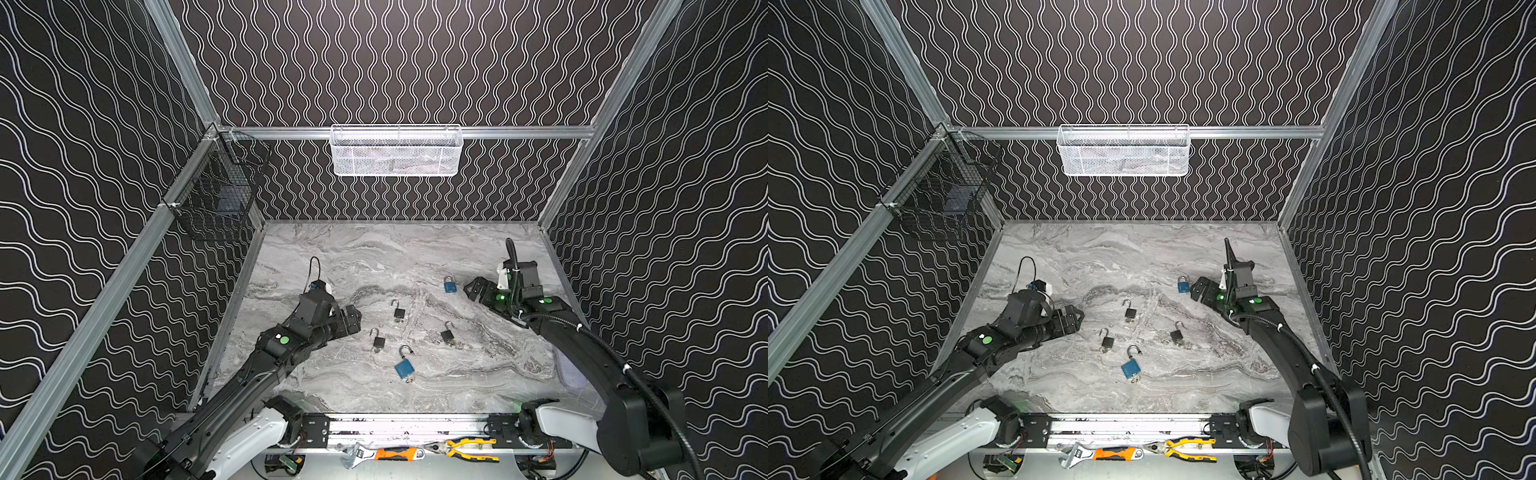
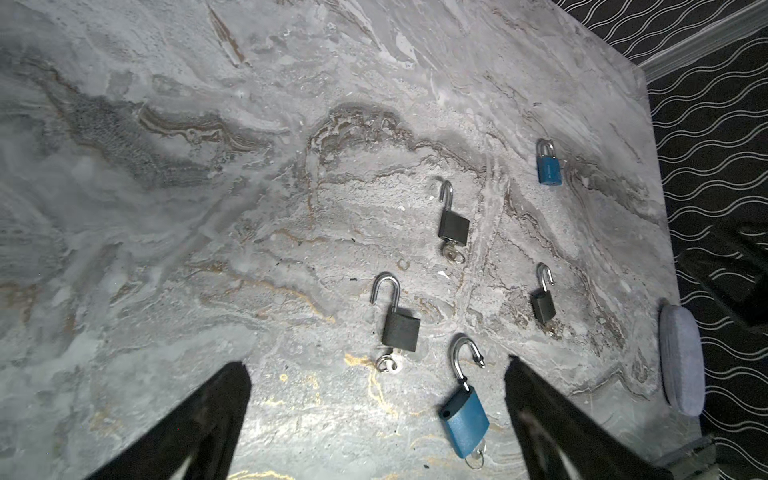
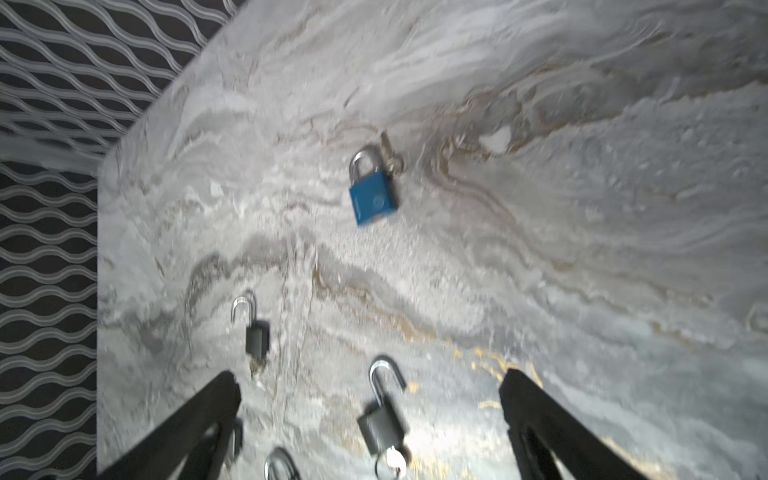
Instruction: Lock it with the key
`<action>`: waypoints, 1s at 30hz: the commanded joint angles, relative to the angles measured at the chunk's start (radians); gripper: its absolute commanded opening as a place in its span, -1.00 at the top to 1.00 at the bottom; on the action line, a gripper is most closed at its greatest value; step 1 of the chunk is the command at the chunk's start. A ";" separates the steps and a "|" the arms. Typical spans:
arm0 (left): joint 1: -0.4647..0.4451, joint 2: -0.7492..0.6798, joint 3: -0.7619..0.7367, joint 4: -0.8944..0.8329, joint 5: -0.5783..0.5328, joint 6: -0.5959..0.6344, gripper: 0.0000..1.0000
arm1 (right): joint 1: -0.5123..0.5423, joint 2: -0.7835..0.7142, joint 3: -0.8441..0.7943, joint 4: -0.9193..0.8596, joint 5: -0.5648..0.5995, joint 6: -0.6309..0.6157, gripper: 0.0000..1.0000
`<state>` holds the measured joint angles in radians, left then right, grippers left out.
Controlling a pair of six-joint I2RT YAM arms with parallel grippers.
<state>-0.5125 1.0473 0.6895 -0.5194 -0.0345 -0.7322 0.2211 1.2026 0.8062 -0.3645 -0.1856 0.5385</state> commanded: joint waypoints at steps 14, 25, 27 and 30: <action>-0.002 -0.052 -0.095 0.027 -0.077 -0.085 -0.97 | 0.395 -0.001 -0.022 -0.235 0.095 0.042 -1.00; -0.006 -0.198 -0.162 -0.044 0.013 -0.081 -0.97 | 0.733 -0.048 -0.083 -0.183 0.236 0.280 -0.96; -0.005 -0.202 -0.163 -0.038 0.054 -0.057 -0.97 | 0.806 -0.019 -0.066 -0.173 0.276 0.291 -0.95; -0.007 -0.188 -0.161 -0.034 0.114 -0.049 -0.97 | 0.862 0.048 -0.042 -0.139 0.275 0.266 -0.88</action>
<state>-0.5179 0.8505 0.5289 -0.5648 0.0029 -0.8074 1.0519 1.2179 0.7467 -0.5426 0.0418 0.7792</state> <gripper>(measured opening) 0.986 0.946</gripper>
